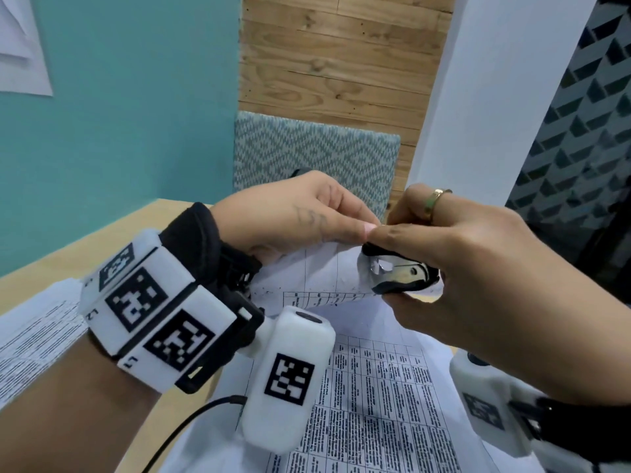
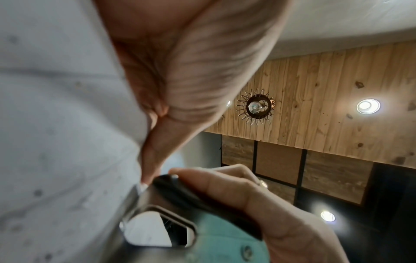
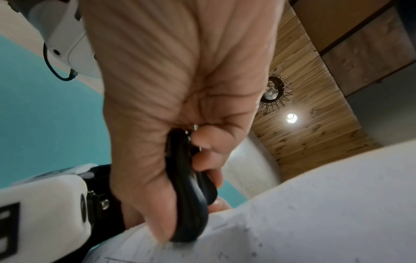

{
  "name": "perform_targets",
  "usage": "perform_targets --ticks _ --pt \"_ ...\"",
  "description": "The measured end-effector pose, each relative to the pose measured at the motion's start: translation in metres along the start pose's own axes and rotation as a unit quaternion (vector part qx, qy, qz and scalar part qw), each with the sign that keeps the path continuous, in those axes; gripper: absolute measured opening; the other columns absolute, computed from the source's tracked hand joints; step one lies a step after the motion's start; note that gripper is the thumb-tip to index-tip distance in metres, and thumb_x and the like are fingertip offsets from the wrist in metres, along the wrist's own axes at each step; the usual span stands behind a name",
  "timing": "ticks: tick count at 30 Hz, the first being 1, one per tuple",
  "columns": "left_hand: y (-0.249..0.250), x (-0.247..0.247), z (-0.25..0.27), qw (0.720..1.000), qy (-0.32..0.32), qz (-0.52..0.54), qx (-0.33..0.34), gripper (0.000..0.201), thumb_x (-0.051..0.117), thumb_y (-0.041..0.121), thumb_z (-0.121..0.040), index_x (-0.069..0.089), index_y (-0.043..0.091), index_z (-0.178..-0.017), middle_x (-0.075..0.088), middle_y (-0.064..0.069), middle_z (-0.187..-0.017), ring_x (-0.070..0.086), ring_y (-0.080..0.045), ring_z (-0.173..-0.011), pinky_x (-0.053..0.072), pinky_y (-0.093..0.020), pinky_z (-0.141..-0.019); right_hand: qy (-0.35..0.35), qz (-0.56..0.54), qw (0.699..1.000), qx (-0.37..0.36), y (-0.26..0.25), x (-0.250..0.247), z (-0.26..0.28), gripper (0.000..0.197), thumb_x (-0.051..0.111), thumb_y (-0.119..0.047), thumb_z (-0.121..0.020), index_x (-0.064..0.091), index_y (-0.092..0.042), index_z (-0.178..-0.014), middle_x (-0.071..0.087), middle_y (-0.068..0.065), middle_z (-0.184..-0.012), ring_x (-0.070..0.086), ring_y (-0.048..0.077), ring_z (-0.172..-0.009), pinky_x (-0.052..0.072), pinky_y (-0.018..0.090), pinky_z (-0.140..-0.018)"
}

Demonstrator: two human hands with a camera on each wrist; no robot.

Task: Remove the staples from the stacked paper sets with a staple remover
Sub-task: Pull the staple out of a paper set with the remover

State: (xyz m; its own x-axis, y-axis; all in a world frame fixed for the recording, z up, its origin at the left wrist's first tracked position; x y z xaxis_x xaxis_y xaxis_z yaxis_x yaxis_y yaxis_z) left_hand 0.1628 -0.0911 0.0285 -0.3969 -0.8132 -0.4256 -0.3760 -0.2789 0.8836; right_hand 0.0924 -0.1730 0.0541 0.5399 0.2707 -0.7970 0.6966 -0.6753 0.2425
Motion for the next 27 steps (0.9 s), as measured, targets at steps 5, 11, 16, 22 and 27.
perform_targets --ticks 5,11,16,22,27 --pt "-0.002 0.007 -0.002 0.998 -0.017 0.067 -0.005 0.016 0.063 0.009 -0.070 0.066 0.001 -0.083 0.066 -0.005 -0.071 0.061 -0.007 -0.065 0.049 -0.014 -0.062 -0.014 -0.009 1.000 -0.015 0.001 0.002 0.001 0.030 0.065 -0.019 -0.057 0.071 -0.008 -0.084 0.053 0.006 -0.077 0.052 0.028 -0.052 0.046 0.036 -0.039" --pt "-0.004 0.010 -0.003 0.994 -0.022 0.102 -0.021 0.011 0.059 0.006 -0.074 0.065 0.003 -0.083 0.067 0.000 -0.066 0.063 -0.003 -0.060 0.048 -0.012 -0.059 -0.027 -0.010 0.999 -0.020 0.002 0.004 0.004 0.030 0.068 -0.019 -0.057 0.072 -0.010 -0.085 0.047 0.002 -0.073 0.046 0.023 -0.049 0.044 0.031 -0.038" --pt "-0.007 0.007 -0.004 0.996 -0.009 0.086 -0.023 0.013 0.056 0.000 -0.083 0.066 -0.002 -0.092 0.067 -0.007 -0.077 0.062 -0.009 -0.074 0.049 -0.016 -0.071 -0.021 -0.007 0.999 -0.039 -0.002 0.002 0.005 0.025 0.068 -0.021 -0.057 0.070 -0.009 -0.078 0.034 -0.004 -0.072 0.042 0.022 -0.047 0.040 0.027 -0.040" --pt "-0.007 0.009 0.002 0.996 -0.059 0.043 -0.042 0.029 0.062 0.013 -0.079 0.065 0.000 -0.104 0.069 -0.009 -0.093 0.063 -0.013 -0.088 0.048 -0.021 -0.082 -0.021 -0.010 0.999 -0.038 0.002 0.005 0.005 0.024 0.070 -0.022 -0.058 0.070 -0.009 -0.078 0.039 -0.002 -0.070 0.046 0.025 -0.047 0.043 0.029 -0.040" --pt "-0.002 0.003 0.008 0.997 -0.056 0.024 -0.046 0.042 0.073 0.002 -0.069 0.064 0.002 -0.110 0.068 -0.024 -0.102 0.065 -0.022 -0.086 0.052 -0.024 -0.082 -0.009 -0.034 0.999 -0.035 0.006 -0.001 0.006 0.019 0.067 -0.021 -0.061 0.070 -0.006 -0.073 0.049 0.003 -0.069 0.047 0.025 -0.049 0.045 0.032 -0.042"
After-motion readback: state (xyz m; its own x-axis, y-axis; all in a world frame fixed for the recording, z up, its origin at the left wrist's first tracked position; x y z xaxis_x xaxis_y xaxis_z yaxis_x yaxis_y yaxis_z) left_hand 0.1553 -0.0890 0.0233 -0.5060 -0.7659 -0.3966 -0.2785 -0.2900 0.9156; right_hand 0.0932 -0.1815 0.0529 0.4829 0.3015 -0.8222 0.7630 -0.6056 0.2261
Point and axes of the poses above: each hand's wrist, its own z-axis away from the middle knuckle, its own x-axis out of the palm, y = z × x, the point moved 8 cm from there along -z, towards the middle knuckle
